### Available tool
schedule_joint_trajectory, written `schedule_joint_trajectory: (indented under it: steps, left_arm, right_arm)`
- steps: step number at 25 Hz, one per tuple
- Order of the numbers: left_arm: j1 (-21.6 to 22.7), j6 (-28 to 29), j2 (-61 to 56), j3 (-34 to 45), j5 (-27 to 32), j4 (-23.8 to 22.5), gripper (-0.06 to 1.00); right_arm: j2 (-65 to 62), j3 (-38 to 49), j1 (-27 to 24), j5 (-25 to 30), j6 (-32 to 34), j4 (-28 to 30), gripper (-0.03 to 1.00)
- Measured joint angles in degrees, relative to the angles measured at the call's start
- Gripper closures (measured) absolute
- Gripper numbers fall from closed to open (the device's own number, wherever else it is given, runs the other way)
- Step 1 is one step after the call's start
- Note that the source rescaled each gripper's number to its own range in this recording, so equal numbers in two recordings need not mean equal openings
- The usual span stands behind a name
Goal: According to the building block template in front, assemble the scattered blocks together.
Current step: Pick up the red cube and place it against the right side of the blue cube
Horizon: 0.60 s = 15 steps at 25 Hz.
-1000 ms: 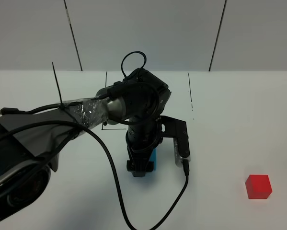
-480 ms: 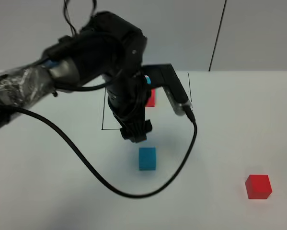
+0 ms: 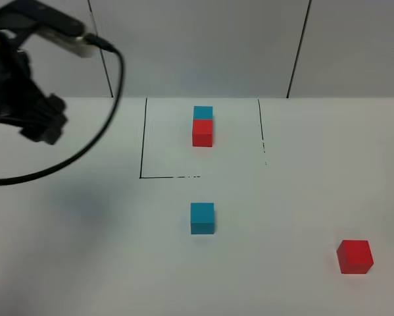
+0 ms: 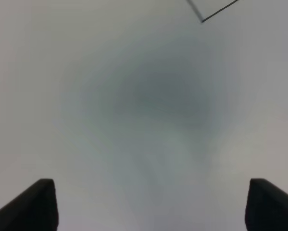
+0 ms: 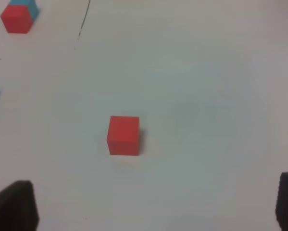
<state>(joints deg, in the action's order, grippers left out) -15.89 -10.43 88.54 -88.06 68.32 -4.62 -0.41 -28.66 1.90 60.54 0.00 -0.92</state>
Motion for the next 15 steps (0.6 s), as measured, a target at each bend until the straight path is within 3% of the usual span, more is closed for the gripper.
schedule_joint_trajectory:
  steps: [6, 11, 15]
  left_arm:
    - [11.65, 1.22, -21.1, 16.67, 0.06, -0.62, 0.08]
    - [13.41, 4.98, -39.7, 29.32, 0.06, -2.22, 0.08]
    - [13.41, 8.52, -53.38, 39.37, 0.06, -1.97, 0.02]
  right_arm:
    - [0.0, 0.0, 0.0, 0.0, 0.0, 0.0, -0.03]
    - [0.0, 0.0, 0.0, 0.0, 0.0, 0.0, -0.03]
    - [0.0, 0.0, 0.0, 0.0, 0.0, 0.0, -0.03]
